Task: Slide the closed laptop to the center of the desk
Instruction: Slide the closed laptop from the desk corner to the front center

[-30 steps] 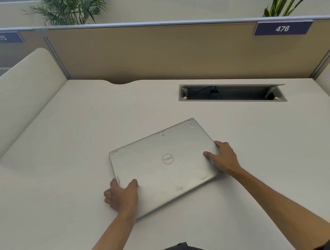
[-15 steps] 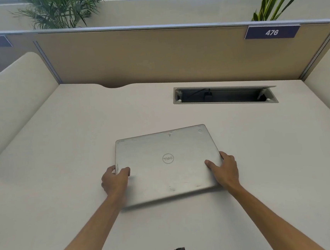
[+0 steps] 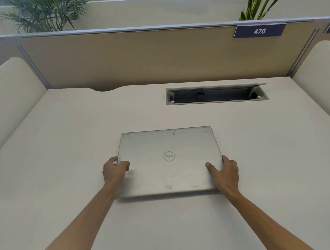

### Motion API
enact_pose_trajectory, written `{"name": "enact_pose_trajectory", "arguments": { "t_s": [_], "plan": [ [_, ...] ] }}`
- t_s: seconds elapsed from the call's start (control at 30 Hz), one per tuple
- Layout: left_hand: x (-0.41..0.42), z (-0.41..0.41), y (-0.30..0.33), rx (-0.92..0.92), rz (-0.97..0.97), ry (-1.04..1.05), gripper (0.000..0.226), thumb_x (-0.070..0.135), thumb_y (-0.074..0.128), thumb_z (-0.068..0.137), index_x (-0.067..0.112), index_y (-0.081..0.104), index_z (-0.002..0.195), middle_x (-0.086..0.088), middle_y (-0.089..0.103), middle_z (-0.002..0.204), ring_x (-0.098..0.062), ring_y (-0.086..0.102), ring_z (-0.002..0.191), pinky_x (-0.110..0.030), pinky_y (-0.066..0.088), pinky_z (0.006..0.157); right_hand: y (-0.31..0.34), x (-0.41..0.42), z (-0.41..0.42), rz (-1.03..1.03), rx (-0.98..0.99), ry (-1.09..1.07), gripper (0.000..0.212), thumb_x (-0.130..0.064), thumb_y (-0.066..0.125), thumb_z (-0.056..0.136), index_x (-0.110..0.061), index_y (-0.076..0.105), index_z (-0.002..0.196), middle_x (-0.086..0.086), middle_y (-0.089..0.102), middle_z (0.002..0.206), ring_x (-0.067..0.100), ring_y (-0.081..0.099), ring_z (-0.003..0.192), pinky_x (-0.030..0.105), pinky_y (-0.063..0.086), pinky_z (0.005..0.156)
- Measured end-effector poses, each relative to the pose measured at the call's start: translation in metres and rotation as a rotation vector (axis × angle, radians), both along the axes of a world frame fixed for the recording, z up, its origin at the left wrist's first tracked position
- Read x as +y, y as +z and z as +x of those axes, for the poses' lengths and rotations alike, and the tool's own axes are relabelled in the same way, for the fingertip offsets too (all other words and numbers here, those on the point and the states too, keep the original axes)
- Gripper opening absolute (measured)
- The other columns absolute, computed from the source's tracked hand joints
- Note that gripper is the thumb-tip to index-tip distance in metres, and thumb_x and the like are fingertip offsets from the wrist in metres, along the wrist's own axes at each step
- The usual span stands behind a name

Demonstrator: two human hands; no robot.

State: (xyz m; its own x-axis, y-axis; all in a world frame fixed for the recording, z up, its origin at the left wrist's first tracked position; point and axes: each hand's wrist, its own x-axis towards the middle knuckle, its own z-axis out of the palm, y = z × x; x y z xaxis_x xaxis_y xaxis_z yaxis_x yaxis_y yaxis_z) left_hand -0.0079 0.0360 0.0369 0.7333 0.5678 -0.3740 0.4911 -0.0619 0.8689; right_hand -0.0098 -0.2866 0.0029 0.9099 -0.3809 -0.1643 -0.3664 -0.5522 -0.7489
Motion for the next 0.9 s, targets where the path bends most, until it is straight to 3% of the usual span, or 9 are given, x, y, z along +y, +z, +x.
{"name": "enact_pose_trajectory", "arguments": {
  "t_s": [0.37,0.57,0.63,0.7,0.77,0.87,0.9],
  "plan": [
    [0.002,0.015,-0.008,-0.004,0.046,-0.034,0.045,0.022,0.055,0.049,0.022,0.056,0.094,0.005,0.058,0.079,-0.031,0.053,0.096,-0.038,0.045,0.081,-0.004,0.004,-0.002,-0.016,-0.009,-0.024,0.068,-0.039,0.069,0.086,-0.006,0.044,0.141,0.017,0.047,0.134,0.034,0.041,0.127,0.041,0.037,0.102],
    [0.017,0.005,-0.017,-0.027,0.116,-0.173,0.058,0.028,0.058,0.058,0.018,0.065,0.115,-0.001,0.062,0.082,-0.017,0.054,0.074,-0.029,0.042,0.064,-0.006,-0.009,-0.004,-0.085,-0.019,0.100,0.071,-0.055,0.062,0.086,-0.012,0.044,0.139,0.008,0.047,0.131,0.028,0.043,0.125,0.032,0.036,0.094],
    [0.024,0.001,-0.023,-0.021,0.181,-0.259,0.060,0.030,0.064,0.069,0.019,0.060,0.127,-0.003,0.064,0.099,-0.020,0.057,0.088,-0.031,0.046,0.075,-0.006,-0.014,-0.009,-0.080,-0.043,0.158,0.067,-0.062,0.060,0.084,-0.018,0.047,0.133,0.003,0.047,0.125,0.024,0.044,0.122,0.029,0.035,0.091],
    [0.030,-0.008,-0.032,-0.017,0.293,-0.352,0.068,0.033,0.070,0.080,0.016,0.046,0.142,-0.006,0.055,0.130,-0.023,0.048,0.120,-0.038,0.042,0.099,-0.006,-0.018,-0.016,-0.074,-0.071,0.209,0.076,-0.069,0.057,0.080,-0.021,0.044,0.136,-0.001,0.046,0.128,0.020,0.042,0.125,0.028,0.035,0.094],
    [0.033,-0.024,-0.039,-0.050,0.324,-0.442,0.085,0.045,0.075,0.077,0.020,0.035,0.148,0.005,0.043,0.144,-0.018,0.033,0.137,-0.040,0.033,0.111,-0.009,-0.020,-0.027,-0.080,-0.094,0.256,0.095,-0.077,0.057,0.074,-0.021,0.032,0.146,-0.003,0.040,0.140,0.016,0.034,0.133,0.027,0.032,0.102],
    [0.036,-0.052,-0.043,-0.115,0.356,-0.564,0.109,0.067,0.078,0.058,0.040,0.022,0.147,0.044,0.027,0.136,0.004,0.024,0.134,-0.028,0.027,0.108,-0.015,-0.021,-0.043,-0.135,-0.117,0.336,0.122,-0.085,0.060,0.063,-0.019,0.015,0.155,-0.004,0.026,0.155,0.013,0.022,0.143,0.026,0.025,0.111],
    [0.038,-0.059,-0.045,-0.124,0.392,-0.604,0.116,0.071,0.078,0.053,0.042,0.017,0.148,0.046,0.023,0.137,0.007,0.021,0.134,-0.027,0.025,0.109,-0.016,-0.021,-0.046,-0.157,-0.124,0.355,0.127,-0.086,0.062,0.060,-0.018,0.013,0.156,-0.003,0.023,0.158,0.013,0.021,0.144,0.025,0.023,0.112]
  ]
}}
